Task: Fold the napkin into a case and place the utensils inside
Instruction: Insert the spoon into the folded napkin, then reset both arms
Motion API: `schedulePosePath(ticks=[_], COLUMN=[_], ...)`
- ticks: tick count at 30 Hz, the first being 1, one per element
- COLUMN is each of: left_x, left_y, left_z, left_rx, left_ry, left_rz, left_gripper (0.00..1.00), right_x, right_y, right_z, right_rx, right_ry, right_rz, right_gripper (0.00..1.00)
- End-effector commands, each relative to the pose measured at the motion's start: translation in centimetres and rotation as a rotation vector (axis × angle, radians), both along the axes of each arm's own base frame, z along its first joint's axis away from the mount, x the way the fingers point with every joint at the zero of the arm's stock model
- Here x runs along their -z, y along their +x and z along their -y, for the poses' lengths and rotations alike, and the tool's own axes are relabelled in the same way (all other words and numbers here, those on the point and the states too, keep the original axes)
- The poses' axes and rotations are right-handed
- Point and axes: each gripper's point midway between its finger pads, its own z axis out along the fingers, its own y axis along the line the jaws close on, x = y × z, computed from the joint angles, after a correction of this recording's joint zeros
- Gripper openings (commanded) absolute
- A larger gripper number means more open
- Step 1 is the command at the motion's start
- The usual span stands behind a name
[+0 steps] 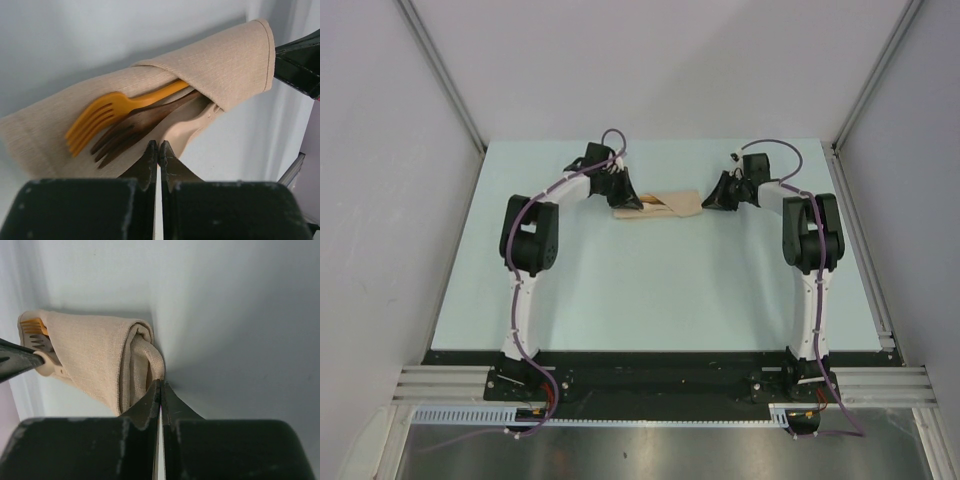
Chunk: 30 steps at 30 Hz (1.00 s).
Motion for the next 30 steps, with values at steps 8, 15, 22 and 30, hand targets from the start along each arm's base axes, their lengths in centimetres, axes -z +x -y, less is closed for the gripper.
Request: schedulePosePath(ticks=[8,15,22,30], left_x=[-0.5,-3.3,-10.2,-17.1], left_y=[0.6,2.2,3.5,-10.9], left_z=[3.2,0.6,-3.4,0.0], left_rx=[0.001,-0.073,-0.137,-0.001], left_ry=[-0.079,0.002,0.141,0.014], left_rz=[-0.005,0.072,0.193,0.296], left_gripper=[0.01,0.52,0.96,0.94], right_x=[-1.3,-2.9,-6.5,-11.7], right_y=[1.4,1.1,-1.9,-13.4], right_z=[0.0,1.7,5.5,-0.2], right_rx=[0.028,0.048,0.153,0.006], right_ry=[0.006,-0.049,-0.282,-0.365], right_rz=[0.043,0.064,0.050,0.119], right_gripper=[0.02,0.06,0.32,0.45])
